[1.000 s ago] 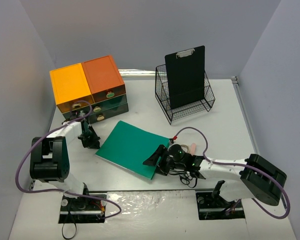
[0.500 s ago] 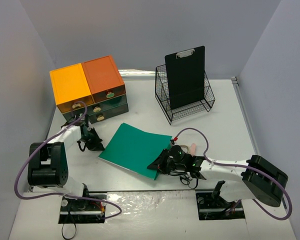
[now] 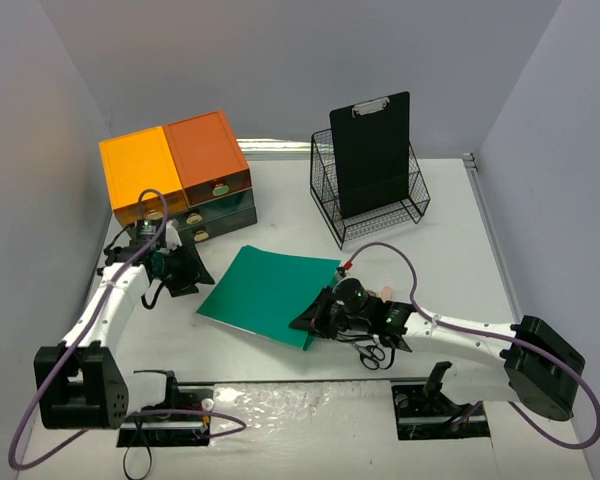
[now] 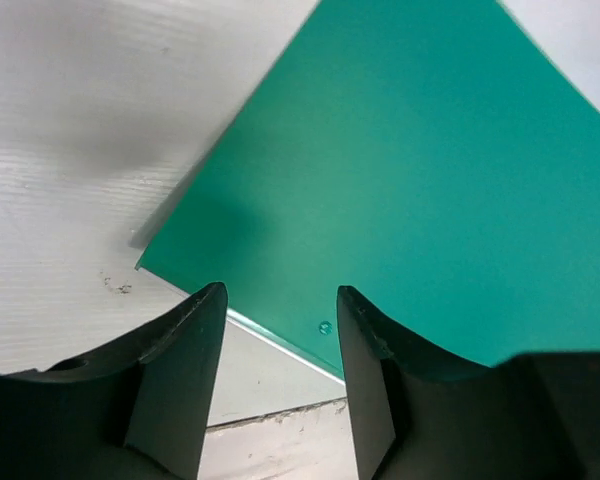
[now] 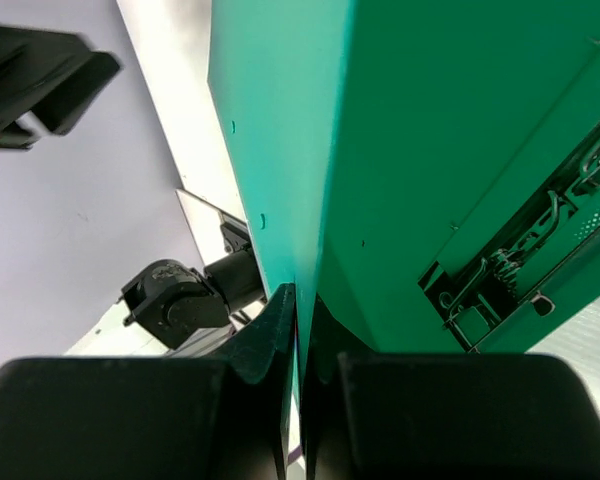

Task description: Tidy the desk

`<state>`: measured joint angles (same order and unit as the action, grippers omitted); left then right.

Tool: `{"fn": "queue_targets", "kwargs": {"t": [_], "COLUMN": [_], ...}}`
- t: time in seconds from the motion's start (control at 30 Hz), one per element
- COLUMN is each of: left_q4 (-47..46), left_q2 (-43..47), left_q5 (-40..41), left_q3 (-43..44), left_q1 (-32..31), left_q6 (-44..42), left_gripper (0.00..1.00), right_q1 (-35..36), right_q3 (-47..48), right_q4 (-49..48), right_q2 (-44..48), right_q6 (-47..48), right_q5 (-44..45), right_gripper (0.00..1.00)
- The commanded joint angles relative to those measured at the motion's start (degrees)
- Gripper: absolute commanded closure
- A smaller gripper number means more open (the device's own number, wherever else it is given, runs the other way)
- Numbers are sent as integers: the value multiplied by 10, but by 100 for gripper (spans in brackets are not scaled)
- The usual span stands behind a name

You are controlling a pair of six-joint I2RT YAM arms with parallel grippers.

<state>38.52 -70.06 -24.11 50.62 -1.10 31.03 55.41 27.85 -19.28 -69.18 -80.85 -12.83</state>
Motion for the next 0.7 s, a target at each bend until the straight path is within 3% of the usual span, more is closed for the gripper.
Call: {"fn": "queue_targets", "kwargs": {"t": [0.0,0.43,0.57,0.67], "left_q4": [73,101,109,101], "left_q2": [81,184,181,167], "left_q5": [-1,112,177,255], "left_q3": [69,116,155,180], "left_q1": [-45,-274,-354,-424], "left_q6": [-54,-118,-127,-184], "left_gripper": [47,44,44,43], "right_q1": [-8,-95,-120,-131], "right_q3": [53,185,215,232], "right_q4": [49,196,221,233], "right_q2": [21,23,18,12], "right_q6": [-4,-25,-35,-41], "right_q5": [1,-69,-88,-102], "right_gripper": [100,100,100,100]}}
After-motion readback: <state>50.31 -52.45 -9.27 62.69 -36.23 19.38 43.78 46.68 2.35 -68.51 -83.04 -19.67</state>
